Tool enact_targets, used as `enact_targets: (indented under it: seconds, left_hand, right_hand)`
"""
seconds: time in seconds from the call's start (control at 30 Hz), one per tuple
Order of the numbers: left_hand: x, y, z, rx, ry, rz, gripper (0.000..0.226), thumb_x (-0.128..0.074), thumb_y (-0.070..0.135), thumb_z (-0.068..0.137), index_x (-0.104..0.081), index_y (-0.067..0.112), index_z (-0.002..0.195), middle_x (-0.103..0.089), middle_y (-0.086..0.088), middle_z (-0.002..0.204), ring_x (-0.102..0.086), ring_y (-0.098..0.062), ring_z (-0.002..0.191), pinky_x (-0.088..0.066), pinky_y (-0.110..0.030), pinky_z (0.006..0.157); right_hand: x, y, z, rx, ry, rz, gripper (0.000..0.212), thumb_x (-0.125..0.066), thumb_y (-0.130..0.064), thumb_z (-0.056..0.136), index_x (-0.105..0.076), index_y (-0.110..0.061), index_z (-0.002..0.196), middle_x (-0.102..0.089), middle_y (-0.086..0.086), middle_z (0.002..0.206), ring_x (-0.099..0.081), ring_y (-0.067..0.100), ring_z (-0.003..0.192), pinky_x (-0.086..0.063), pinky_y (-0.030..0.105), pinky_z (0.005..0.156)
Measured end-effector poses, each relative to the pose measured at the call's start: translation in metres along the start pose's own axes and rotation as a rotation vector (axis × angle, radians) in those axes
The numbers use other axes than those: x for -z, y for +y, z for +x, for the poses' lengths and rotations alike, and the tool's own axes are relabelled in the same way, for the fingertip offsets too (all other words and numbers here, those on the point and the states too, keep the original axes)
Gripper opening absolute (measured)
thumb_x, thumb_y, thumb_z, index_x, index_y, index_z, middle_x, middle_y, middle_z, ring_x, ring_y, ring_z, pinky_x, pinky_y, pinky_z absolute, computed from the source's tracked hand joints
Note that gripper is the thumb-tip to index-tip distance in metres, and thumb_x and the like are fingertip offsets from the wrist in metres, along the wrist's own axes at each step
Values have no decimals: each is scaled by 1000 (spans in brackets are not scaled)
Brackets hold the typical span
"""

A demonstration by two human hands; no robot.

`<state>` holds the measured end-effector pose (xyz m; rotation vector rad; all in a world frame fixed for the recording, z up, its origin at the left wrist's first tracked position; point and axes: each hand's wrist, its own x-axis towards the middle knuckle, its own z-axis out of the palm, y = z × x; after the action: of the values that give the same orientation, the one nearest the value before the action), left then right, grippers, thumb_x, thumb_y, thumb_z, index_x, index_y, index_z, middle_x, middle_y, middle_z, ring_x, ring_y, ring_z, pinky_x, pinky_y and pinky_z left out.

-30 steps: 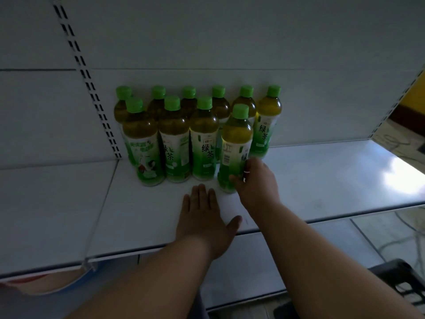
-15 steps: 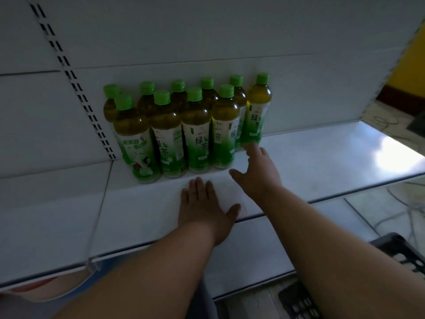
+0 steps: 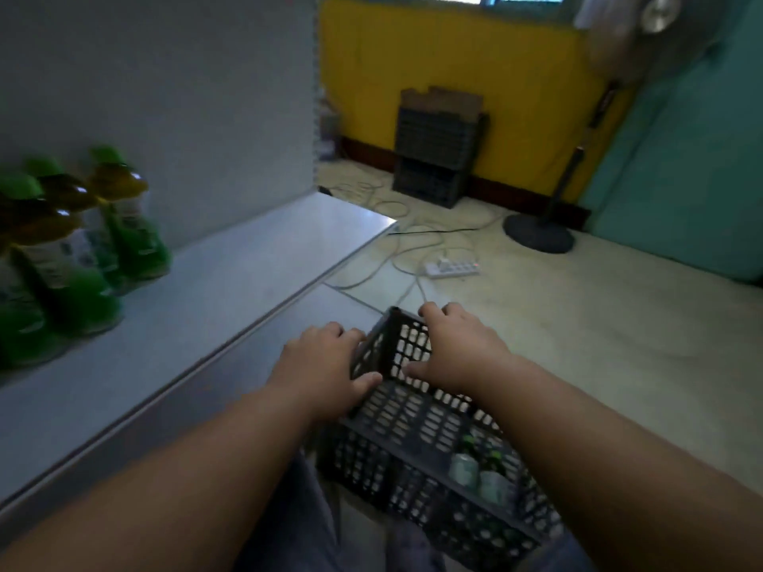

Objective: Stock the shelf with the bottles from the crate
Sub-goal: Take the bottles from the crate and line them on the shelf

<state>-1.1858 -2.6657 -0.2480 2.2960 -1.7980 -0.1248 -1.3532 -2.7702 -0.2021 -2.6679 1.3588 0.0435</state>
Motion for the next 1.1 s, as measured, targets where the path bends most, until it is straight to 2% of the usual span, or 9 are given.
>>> enact_targets:
  seconds: [0.3, 0.4, 0.5, 0.57, 0.73, 0.8, 0.9, 1.03, 1.1]
  left_hand:
    - [-147, 94, 59, -196, -193, 33, 58, -49, 67, 85, -47, 32, 131, -53, 3, 126, -48, -21, 114, -43, -41, 92]
    - [-200, 102, 70, -177, -274, 53, 68, -41, 72, 85, -43, 30, 138, -49, 0, 139, -43, -22, 126, -40, -41, 101]
    - [-242, 107, 72, -123, -333, 65, 89, -26, 79, 85, -20, 24, 154, -20, -5, 162, -14, -22, 148, -14, -41, 119]
    - [-261, 108, 70, -116, -362, 76, 96, -11, 81, 84, 0, 19, 157, 1, -6, 166, 8, -19, 150, 6, -39, 120]
    - [-271, 108, 73, -121, -379, 125, 98, 8, 80, 81, 35, 11, 145, 34, -10, 157, 36, -21, 141, 14, -41, 118]
    - [-273, 108, 76, -122, -385, 129, 98, 8, 79, 81, 37, 8, 143, 35, -12, 156, 36, -22, 142, 10, -42, 120]
    - [-274, 108, 80, -125, -415, 106, 100, 4, 78, 83, 31, 6, 146, 31, -14, 157, 31, -23, 144, 5, -43, 121]
    - [-273, 105, 80, -128, -454, 112, 100, -1, 78, 85, 22, 5, 150, 24, -14, 160, 27, -24, 146, 3, -43, 121]
    - [-273, 106, 79, -131, -455, 114, 100, -1, 77, 85, 19, 5, 150, 21, -14, 161, 25, -23, 147, 3, -43, 121]
  right_hand:
    - [-121, 154, -25, -442, -145, 225, 84, -72, -59, 78, -35, -22, 144, -42, 8, 142, -46, 29, 126, -47, 45, 99]
    - [-172, 182, -13, -509, -192, 300, 82, -71, -58, 79, -35, -24, 144, -43, 7, 142, -45, 27, 127, -46, 44, 99]
    - [-216, 200, 8, -577, -228, 404, 80, -73, -55, 78, -38, -24, 142, -44, 7, 141, -47, 27, 126, -47, 45, 99]
    - [-245, 211, 24, -632, -263, 451, 85, -74, -54, 79, -34, -21, 146, -42, 9, 143, -46, 30, 127, -46, 44, 100]
    - [-310, 231, 67, -751, -378, 499, 83, -74, -59, 76, -40, -17, 139, -49, 12, 135, -53, 31, 117, -49, 38, 81]
    - [-334, 234, 85, -772, -429, 514, 76, -74, -60, 74, -46, -17, 132, -54, 12, 130, -57, 32, 110, -51, 37, 77]
    - [-367, 236, 105, -827, -494, 449, 79, -74, -62, 72, -51, -14, 131, -56, 13, 131, -57, 35, 114, -52, 41, 86]
    - [-396, 239, 118, -827, -576, 287, 67, -69, -47, 83, -50, -9, 134, -43, 19, 137, -49, 35, 117, -46, 41, 91]
    - [-401, 233, 117, -844, -540, 243, 76, -73, -46, 79, -44, -8, 138, -40, 20, 137, -45, 36, 120, -44, 44, 95]
